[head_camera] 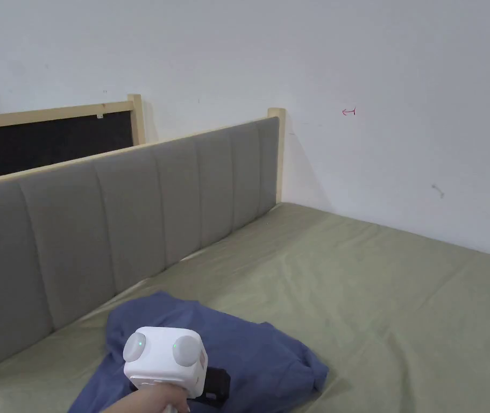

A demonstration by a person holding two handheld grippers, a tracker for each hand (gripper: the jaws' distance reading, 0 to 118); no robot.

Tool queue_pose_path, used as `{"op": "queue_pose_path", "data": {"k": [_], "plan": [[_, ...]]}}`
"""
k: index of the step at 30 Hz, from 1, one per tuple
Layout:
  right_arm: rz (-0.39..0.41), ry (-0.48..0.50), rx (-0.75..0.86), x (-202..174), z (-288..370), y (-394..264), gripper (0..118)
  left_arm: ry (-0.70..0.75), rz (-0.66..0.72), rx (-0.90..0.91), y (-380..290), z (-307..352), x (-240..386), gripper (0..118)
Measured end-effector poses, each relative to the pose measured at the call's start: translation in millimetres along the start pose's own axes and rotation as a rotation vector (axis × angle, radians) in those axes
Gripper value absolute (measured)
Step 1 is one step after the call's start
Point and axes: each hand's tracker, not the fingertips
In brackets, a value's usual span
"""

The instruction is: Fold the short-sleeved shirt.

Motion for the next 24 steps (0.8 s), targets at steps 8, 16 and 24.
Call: {"op": "queue_pose_path", "data": {"k": [8, 16, 24], "plan": [[-0.067, 0.043, -0.074, -2.0, -19.9, -20.5, 0, -0.010, 0.001, -0.032, -12.5, -17.5, -4.2, 118], [-0.097, 0.049, -0.048, 7.5, 10.8, -17.2, 0, 0.006, 0.050, 0.085, -26.5, 32.9, -9.4, 0], [-0.123, 0.001, 0.072, 41.4, 84.7, 0.4, 0, -0.035, 0.022, 0.324, -13.8, 177.6, -4.5, 0]]}}
